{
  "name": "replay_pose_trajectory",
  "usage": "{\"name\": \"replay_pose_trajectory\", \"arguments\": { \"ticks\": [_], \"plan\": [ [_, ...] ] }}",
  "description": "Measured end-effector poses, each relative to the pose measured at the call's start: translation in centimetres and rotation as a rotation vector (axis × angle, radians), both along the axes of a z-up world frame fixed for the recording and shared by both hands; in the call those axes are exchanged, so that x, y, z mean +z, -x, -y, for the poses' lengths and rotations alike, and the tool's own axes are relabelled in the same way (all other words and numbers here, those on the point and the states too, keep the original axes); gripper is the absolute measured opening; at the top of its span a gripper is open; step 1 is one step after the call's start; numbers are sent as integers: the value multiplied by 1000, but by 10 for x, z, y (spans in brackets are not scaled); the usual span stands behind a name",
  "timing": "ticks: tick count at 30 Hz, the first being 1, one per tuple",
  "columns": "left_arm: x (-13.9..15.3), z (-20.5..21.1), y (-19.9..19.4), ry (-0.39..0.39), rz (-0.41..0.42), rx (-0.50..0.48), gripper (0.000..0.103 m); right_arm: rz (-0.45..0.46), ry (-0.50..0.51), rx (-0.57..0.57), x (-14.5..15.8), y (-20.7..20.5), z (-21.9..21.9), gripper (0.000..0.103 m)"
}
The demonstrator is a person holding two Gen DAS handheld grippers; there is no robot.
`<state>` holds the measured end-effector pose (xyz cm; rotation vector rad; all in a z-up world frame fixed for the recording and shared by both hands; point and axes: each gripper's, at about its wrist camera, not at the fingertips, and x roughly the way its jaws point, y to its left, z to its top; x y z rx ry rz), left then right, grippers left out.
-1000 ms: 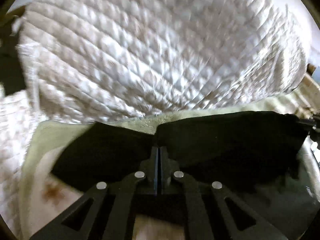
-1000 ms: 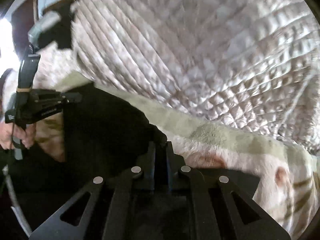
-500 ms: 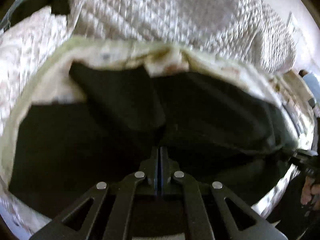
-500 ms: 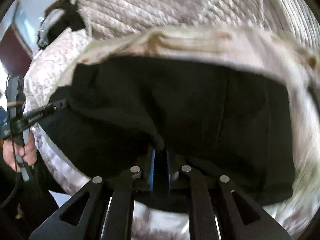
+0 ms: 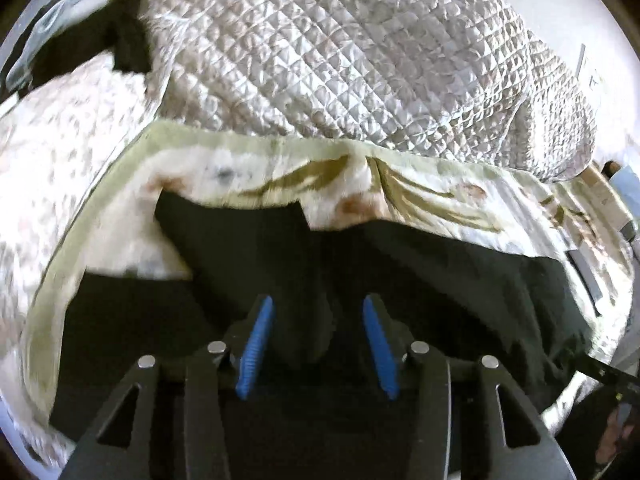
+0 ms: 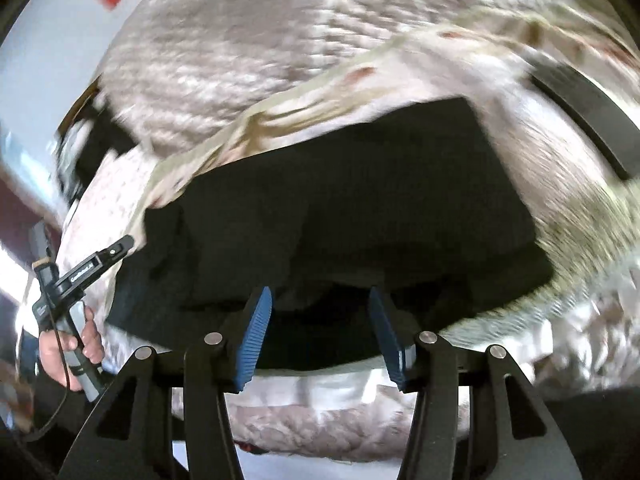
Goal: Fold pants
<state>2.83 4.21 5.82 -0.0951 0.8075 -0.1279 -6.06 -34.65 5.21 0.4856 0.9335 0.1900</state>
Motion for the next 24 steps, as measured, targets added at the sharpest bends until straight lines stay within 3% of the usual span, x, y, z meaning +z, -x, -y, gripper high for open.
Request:
{"name": "replay_pose_trajectory", "arguments": {
  "ticks": [8,17,19,20,21,23,24],
  "plan": [
    [-27,17,-54,-67,-56,17,50,-70,-59,-174,-9,-8,28,52],
    [-53,20,-81,-100,-95,41,54,-20,-13,-311,0,1,38,51],
    [-53,20,-85,-117,-91,52,46,-35,-31,-321,-7,-5,42,51],
    [-53,19,-88,-122,-92,53,25,-27,-30,-325,-7,-7,42,51],
    [-53,19,-90,-128,-91,57,12,-9,-13,-324,-6,-10,42,51],
    [-49,15,-89,-114,-85,68,7,-8,-21,-338,-7,-17,45,49],
    [-46,12,-87,-107,-72,76,6,-4,-26,-349,-8,-18,47,32]
  ]
}}
